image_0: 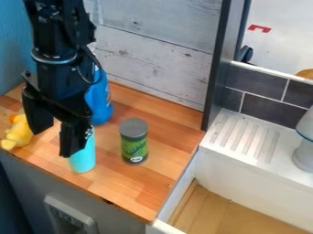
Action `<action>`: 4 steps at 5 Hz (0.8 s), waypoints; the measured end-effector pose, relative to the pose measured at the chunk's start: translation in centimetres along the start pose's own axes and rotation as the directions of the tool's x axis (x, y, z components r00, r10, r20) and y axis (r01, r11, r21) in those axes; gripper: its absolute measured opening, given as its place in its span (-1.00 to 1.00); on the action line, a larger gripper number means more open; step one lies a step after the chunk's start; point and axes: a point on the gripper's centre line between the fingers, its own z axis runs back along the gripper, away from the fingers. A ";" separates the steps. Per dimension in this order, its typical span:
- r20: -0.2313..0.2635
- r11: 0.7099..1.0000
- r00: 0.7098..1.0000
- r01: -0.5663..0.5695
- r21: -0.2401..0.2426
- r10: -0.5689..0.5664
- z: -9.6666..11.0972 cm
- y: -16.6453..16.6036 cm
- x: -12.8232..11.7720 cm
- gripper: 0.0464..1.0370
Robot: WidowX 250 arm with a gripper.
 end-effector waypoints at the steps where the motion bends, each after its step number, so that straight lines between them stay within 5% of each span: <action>1: -0.013 1.000 1.000 0.002 -0.004 -0.002 -0.4 -0.1 0.0 0.94; 3: 0.026 0.994 0.993 0.113 0.003 -0.113 -1.5 0.3 2.6 0.94; 4: 0.001 0.993 0.993 0.115 -0.002 -0.115 -3.1 1.1 3.2 0.94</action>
